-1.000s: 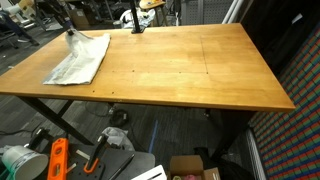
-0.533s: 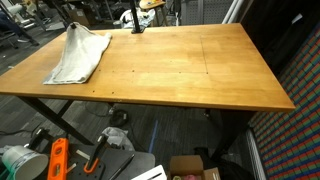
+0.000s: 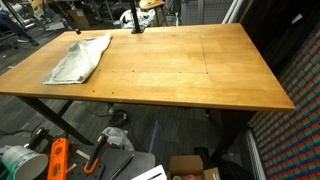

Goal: Fold the cloth once

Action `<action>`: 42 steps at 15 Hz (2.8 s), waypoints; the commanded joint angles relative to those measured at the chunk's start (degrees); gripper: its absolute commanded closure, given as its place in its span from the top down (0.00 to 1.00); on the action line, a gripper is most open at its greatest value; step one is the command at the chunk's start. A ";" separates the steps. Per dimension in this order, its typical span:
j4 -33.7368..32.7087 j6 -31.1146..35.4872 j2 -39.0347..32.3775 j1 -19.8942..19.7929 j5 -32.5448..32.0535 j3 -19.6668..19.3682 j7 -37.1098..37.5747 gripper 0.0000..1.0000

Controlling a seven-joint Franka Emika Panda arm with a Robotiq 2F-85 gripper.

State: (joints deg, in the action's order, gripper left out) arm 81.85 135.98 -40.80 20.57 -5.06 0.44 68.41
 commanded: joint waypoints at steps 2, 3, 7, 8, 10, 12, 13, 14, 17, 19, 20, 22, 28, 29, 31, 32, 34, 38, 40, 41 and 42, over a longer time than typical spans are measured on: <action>10.80 0.56 8.06 -4.05 1.44 3.96 -15.97 0.81; 12.77 2.07 9.26 -4.29 0.51 3.64 -19.07 0.90; 14.00 3.63 9.75 -4.42 -3.30 0.46 -27.26 1.00; 13.91 4.61 9.28 -4.50 -3.58 -0.12 -28.22 1.00; 13.47 6.69 7.86 -3.89 -4.91 -1.76 -28.63 1.00; 12.50 8.90 5.92 -2.70 -6.86 -3.64 -27.14 1.00; 11.83 9.38 4.85 -2.21 -7.72 -4.40 -26.54 1.00; 11.22 9.95 3.87 -1.86 -8.18 -5.04 -26.25 1.00; 9.13 11.16 0.87 -0.75 -8.64 -6.99 -24.87 1.00; 7.66 11.34 -1.01 0.02 -8.93 -8.46 -24.12 1.00; 7.04 11.31 -1.82 0.35 -9.08 -9.22 -23.75 1.00; 5.62 11.17 -3.23 0.67 -9.13 -10.38 -23.14 1.00; 1.88 10.94 -6.87 1.03 -9.89 -13.87 -21.21 1.00; 1.34 10.83 -7.49 0.98 -9.90 -14.29 -20.97 1.00; 0.29 10.71 -8.59 0.80 -9.79 -15.01 -20.27 1.00; -0.15 10.47 -8.97 0.70 -9.75 -15.36 -19.95 1.00; -1.45 10.41 -9.85 0.50 -9.59 -15.99 -19.03 1.00; -4.76 10.58 -11.98 0.00 -9.33 -17.45 -16.10 1.00; -7.00 9.84 -13.23 -0.34 -9.23 -18.22 -14.42 1.00; -7.77 9.48 -13.66 -0.58 -9.17 -18.39 -13.93 1.00; -8.06 8.76 -13.64 -0.87 -9.12 -18.35 -13.92 1.00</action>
State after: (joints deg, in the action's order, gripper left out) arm 78.58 146.46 -51.90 20.20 -13.50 -16.92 52.29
